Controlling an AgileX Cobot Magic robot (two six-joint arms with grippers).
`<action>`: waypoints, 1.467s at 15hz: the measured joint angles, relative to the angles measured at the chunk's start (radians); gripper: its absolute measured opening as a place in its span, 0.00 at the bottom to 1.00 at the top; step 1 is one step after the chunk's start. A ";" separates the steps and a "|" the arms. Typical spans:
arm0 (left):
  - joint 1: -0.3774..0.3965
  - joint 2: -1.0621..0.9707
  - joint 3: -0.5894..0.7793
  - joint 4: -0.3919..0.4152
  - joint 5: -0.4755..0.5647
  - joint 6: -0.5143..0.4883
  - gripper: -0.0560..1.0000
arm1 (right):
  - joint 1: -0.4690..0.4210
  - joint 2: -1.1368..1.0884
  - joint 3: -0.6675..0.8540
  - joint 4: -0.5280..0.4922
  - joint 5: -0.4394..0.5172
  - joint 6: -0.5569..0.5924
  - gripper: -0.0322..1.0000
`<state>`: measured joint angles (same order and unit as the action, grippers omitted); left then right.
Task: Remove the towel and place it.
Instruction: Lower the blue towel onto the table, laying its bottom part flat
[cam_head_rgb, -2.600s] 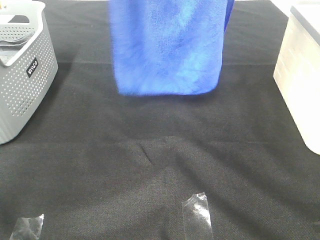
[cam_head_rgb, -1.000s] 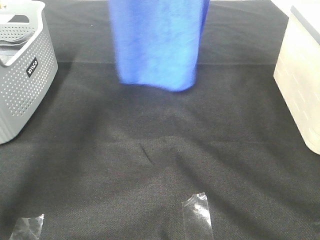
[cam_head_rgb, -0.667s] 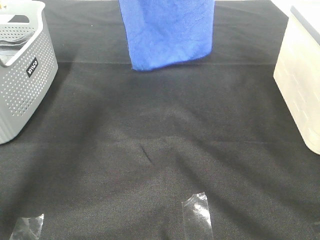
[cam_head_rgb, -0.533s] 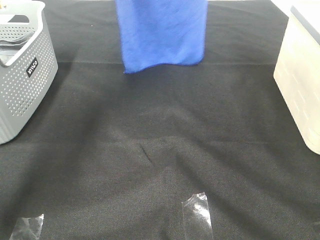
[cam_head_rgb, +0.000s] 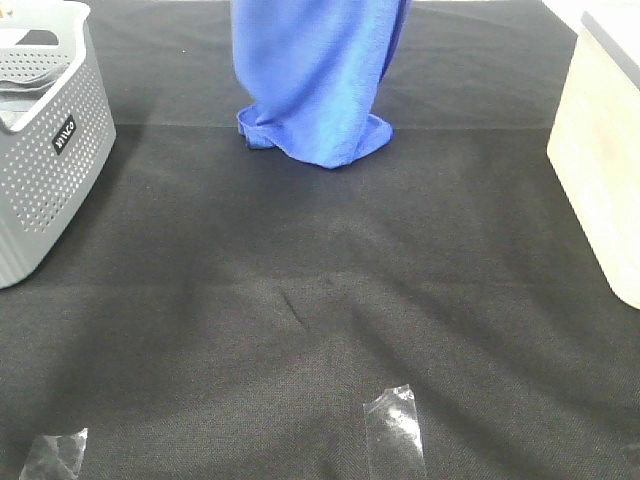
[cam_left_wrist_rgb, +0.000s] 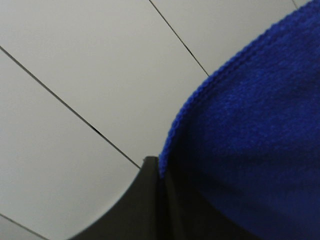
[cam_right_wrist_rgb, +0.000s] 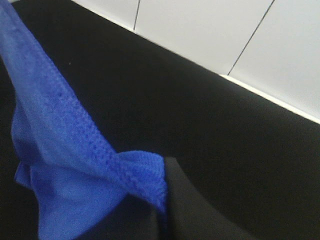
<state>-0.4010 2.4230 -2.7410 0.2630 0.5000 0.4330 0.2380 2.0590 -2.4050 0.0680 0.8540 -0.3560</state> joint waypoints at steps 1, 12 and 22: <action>-0.020 -0.022 0.000 -0.008 0.158 0.000 0.05 | 0.000 -0.028 0.000 -0.006 0.078 0.011 0.03; -0.046 -0.231 0.098 -0.146 0.710 -0.272 0.05 | 0.002 -0.138 0.055 0.031 0.365 0.091 0.03; -0.058 -0.852 1.032 -0.343 0.670 -0.292 0.05 | 0.013 -0.529 0.637 0.195 0.367 0.171 0.03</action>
<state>-0.4590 1.5710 -1.7090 -0.0800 1.1700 0.1410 0.2510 1.5300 -1.7680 0.2630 1.2210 -0.1850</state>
